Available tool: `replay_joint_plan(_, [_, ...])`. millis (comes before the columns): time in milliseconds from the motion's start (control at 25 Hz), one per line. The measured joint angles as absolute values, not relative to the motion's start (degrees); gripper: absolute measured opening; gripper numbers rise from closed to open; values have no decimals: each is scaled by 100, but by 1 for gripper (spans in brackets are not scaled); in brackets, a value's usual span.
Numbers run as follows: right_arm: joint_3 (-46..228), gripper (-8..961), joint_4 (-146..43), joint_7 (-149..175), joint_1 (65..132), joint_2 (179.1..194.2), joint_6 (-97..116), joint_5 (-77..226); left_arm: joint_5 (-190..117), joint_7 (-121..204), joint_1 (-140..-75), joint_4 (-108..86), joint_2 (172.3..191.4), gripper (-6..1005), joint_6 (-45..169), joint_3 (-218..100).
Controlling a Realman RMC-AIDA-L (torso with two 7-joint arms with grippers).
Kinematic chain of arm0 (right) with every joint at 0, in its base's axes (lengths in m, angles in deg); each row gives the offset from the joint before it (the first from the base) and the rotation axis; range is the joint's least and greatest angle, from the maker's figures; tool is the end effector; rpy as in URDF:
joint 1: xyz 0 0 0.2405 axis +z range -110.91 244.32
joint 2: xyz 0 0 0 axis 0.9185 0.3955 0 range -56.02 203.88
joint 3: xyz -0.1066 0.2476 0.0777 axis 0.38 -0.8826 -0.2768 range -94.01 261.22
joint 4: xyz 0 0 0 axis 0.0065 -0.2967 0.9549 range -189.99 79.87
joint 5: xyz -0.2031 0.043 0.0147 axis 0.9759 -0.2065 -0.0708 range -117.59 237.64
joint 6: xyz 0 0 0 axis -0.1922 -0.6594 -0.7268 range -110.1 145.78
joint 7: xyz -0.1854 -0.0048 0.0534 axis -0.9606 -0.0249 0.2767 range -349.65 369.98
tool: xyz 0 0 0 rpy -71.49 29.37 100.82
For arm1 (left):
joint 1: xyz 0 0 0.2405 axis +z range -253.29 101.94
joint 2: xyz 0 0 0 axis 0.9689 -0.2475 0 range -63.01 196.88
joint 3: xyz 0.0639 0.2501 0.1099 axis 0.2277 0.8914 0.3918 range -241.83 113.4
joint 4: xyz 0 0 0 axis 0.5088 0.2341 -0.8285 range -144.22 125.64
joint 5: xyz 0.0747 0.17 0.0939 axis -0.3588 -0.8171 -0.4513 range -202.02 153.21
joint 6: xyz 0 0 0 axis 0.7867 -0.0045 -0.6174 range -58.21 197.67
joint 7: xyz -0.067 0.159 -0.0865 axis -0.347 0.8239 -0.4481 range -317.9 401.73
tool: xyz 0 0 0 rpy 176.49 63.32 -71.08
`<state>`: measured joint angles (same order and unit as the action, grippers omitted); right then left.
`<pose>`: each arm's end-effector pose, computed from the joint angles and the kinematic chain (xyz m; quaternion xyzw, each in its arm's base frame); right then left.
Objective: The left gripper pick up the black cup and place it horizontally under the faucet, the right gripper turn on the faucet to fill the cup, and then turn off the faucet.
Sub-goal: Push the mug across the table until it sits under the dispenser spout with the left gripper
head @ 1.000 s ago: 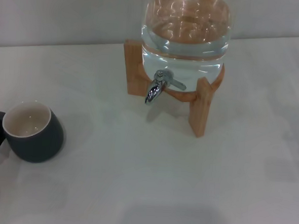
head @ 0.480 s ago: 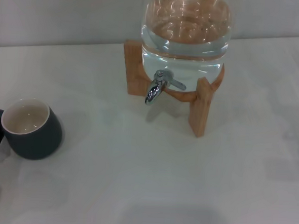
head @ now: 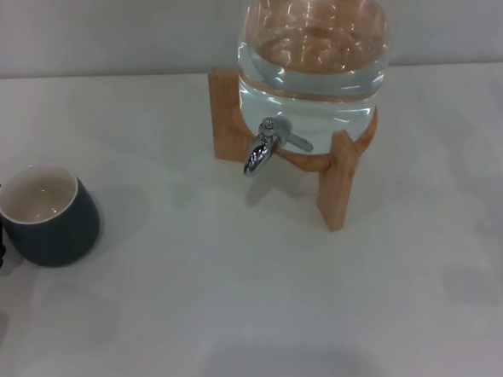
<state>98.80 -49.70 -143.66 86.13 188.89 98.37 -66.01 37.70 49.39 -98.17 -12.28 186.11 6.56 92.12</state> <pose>0.4093 0.3392 0.1063 -0.5511 0.2340 0.3658 0.7126 -0.3806 0.3502 -0.0612 -0.7915 -0.1266 -0.1173 0.5863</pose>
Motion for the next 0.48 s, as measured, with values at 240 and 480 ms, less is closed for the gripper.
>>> replay_joint_plan(240, [9880,856,-4970,-14373,8613,18889,9856,-6601,3770,4939,-9834,-1210,18611,211,680,9238])
replay_joint_plan(480, [9873,856,-4970,-14373,8613,18889,9881,-6601,3774,4939,-9835,-1210,18611,145,680,9242])
